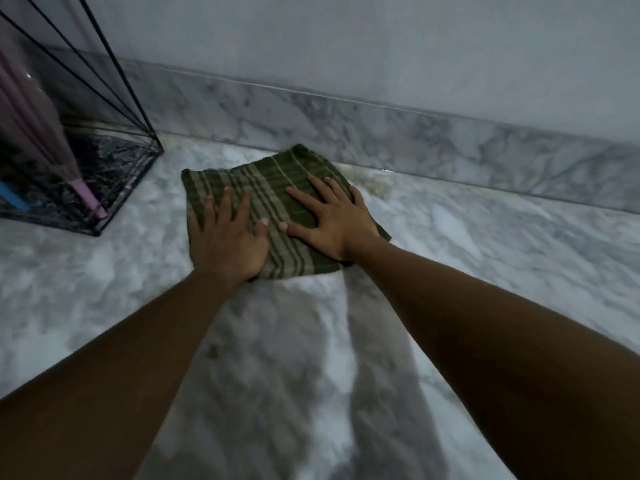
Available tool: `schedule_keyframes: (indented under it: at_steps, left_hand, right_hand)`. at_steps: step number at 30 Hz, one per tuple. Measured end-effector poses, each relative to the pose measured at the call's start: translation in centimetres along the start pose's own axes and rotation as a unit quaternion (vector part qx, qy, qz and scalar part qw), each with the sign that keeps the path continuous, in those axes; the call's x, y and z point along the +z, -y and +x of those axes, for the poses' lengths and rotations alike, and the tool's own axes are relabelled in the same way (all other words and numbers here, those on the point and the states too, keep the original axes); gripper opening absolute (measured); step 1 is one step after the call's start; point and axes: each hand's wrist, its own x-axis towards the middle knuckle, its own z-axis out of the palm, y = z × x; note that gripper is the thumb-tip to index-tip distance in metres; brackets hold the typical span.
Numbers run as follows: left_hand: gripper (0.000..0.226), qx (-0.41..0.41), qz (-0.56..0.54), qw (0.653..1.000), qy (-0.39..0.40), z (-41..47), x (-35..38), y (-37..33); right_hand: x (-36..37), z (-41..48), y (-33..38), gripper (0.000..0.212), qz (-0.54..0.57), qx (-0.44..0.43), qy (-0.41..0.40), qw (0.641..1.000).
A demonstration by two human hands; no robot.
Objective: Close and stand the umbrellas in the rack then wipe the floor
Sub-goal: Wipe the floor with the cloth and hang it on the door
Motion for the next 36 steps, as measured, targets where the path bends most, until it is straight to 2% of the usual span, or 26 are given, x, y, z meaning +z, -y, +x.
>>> schedule_keyframes:
  at_steps: [5, 10, 18, 25, 36]
  left_hand:
    - [0.063, 0.045, 0.008, 0.999, 0.021, 2.3, 0.5, -5.7]
    - [0.062, 0.11, 0.008, 0.993, 0.03, 1.0, 0.9, -11.4]
    - [0.061, 0.214, -0.002, 0.976, 0.037, -1.4, 1.8, -16.5]
    - [0.062, 0.287, 0.006, 0.957, 0.037, -4.5, 2.3, -18.2]
    - [0.063, 0.311, -0.012, 0.95, 0.041, -11.9, 3.1, -17.5]
  right_hand:
    - [-0.7, -0.1, -5.5, 0.082, 0.003, 0.048, -0.032, 0.998]
    - [-1.2, -3.0, -10.7, 0.09, 0.0, 0.112, -0.061, 0.992]
    - [-1.0, -7.2, -13.4, 0.095, 0.035, 0.261, -0.084, 0.961]
    - [-0.9, -13.2, -14.4, 0.093, 0.023, 0.296, -0.082, 0.952]
    - [0.5, -23.4, -11.1, 0.091, 0.009, 0.314, -0.06, 0.947]
